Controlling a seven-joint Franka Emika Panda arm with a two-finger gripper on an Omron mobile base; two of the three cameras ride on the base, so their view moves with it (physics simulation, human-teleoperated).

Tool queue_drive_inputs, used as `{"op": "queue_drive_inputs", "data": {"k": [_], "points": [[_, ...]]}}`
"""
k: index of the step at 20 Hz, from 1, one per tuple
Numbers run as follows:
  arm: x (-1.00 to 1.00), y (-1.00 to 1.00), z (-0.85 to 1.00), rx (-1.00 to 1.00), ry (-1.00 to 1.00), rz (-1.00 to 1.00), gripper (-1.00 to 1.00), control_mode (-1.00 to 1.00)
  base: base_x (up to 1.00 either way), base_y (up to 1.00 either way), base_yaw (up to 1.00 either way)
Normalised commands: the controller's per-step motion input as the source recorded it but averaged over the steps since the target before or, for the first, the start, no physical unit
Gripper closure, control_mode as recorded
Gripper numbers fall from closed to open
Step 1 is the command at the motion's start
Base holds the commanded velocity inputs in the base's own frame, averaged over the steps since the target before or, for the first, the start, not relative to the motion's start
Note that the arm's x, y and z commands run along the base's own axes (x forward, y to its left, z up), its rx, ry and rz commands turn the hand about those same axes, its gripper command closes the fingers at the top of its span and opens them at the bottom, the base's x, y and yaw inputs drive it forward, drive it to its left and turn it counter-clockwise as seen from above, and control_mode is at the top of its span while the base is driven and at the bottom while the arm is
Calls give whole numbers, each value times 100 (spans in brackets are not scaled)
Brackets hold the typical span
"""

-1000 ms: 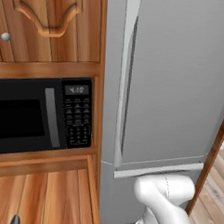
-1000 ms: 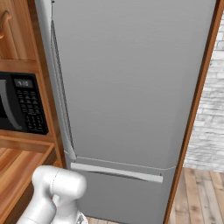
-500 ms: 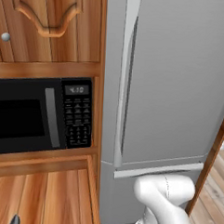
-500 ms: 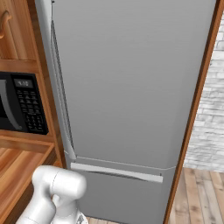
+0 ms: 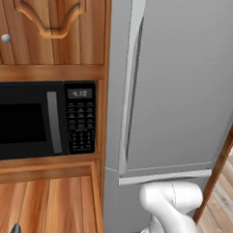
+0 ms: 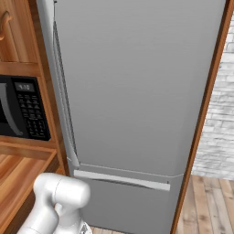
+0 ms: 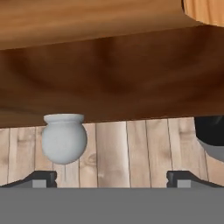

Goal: Take the tongs from the drawer on the left and place them on the dining counter next to the tray containing the kebab skewer.

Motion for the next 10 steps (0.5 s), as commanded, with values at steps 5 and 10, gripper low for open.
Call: {"op": "queue_drive_inputs", "data": {"k": [5, 10], "points": [[0, -67, 0, 0, 0, -1, -100, -100, 0, 0, 0], [0, 0, 0, 0, 0, 0, -100, -100, 0, 0, 0]]}}
